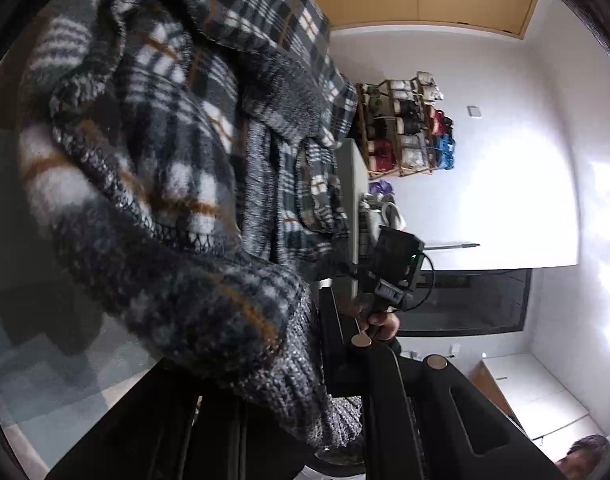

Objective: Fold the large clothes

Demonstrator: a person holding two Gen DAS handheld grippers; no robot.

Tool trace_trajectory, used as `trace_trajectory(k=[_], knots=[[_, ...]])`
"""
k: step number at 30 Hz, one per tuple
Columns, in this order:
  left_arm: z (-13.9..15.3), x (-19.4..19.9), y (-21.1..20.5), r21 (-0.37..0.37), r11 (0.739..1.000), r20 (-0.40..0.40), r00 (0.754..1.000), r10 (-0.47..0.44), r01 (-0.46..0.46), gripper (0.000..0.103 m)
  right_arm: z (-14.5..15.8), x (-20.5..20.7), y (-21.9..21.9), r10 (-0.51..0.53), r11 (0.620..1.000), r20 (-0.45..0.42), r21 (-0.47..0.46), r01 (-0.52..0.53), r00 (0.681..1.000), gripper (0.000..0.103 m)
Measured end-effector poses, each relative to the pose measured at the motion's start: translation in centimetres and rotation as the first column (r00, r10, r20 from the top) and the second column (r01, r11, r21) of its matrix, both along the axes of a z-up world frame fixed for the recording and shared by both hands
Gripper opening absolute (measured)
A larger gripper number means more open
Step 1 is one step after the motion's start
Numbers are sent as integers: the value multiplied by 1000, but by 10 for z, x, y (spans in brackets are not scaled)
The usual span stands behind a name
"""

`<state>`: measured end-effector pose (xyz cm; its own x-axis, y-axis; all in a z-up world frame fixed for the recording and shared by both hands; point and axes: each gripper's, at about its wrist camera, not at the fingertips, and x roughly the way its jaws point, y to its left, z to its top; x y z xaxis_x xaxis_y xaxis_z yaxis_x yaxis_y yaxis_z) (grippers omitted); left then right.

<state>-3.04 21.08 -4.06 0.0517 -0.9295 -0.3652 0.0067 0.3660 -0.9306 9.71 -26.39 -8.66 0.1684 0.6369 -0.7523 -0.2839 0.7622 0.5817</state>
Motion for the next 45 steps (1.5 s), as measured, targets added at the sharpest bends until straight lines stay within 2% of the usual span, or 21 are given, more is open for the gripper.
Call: trace_trajectory(k=[1, 2, 3, 4, 6, 8, 10, 12, 14, 15, 16, 17, 18, 25, 31, 35, 39, 42, 44, 45], knots=[[0, -1, 1, 17, 1000, 3, 1000, 5, -5, 7, -3, 4, -3, -39, 999, -9, 6, 39, 999, 54], [0, -3, 4, 35, 999, 3, 1000, 13, -13, 7, -5, 6, -12, -79, 997, -23, 21, 79, 997, 34], [-2, -4, 8, 46, 999, -2, 1000, 21, -21, 8, -7, 9, -23, -123, 991, -44, 46, 125, 991, 24], [-4, -5, 10, 57, 998, -7, 1000, 26, -26, 11, -11, 10, -31, -159, 983, -63, 80, 163, 985, 24], [-7, -7, 16, 90, 995, -19, 999, 33, -31, 17, -11, 6, -34, -178, 980, -37, 81, 181, 983, 20], [-11, -10, 20, 130, 991, -38, 999, 37, -32, 30, -8, -3, -34, -203, 976, 3, 81, 202, 979, 18], [-15, -14, 22, 166, 985, -55, 997, 48, -38, 49, -3, -11, -46, -249, 963, 6, 113, 246, 969, 16], [-21, -20, 24, 191, 980, -71, 995, 65, -50, 49, 4, -18, -57, -296, 947, 27, 143, 289, 955, 15], [-28, -27, 25, 200, 978, -90, 993, 74, -55, 48, 9, -25, -63, -327, 934, 50, 169, 314, 944, 15], [-30, -33, 27, 203, 976, -89, 991, 95, -75, 39, 9, -28, -67, -338, 927, 51, 191, 323, 940, 14], [-30, -35, 28, 211, 974, -85, 991, 99, -79, 16, 11, -33, -70, -355, 917, 53, 215, 337, 933, 14], [-32, -38, 28, 228, 971, -83, 992, 90, -68, 4, 11, -36, -70, -363, 910, 51, 235, 343, 930, 14], [-32, -41, 29, 227, 971, -81, 992, 99, -78, 2, 10, -37, -70, -364, 908, 50, 242, 342, 930, 14], [-36, -55, 35, 223, 966, -89, 984, 153, -129, 2, 12, -59, -63, -336, 921, 64, 229, 314, 940, 13], [-22, -91, 36, 175, 979, -80, 989, 122, -107, 2, 35, -97, -72, -326, 926, 55, 219, 307, 944, 13], [-13, -105, 42, 114, 988, -95, 988, 120, -109, 2, 43, -127, -81, -338, 923, -2, 196, 331, 941, 13], [5, -77, 34, 71, 991, -89, 989, 116, -110, 2, 64, -125, -78, -315, 928, -7, 207, 309, 949, 13], [28, -23, 19, 39, 994, -80, 991, 106, -104, 2, 90, -97, -77, -310, 926, 3, 225, 301, 951, 13], [40, 13, 16, 47, 991, -71, 989, 127, -123, 2, 108, -60, -79, -333, 915, -7, 241, 325, 943, 13], [49, 43, 14, 49, 990, -58, 989, 134, -131, 2, 114, -46, -80, -336, 912, -19, 244, 330, 942, 13]])
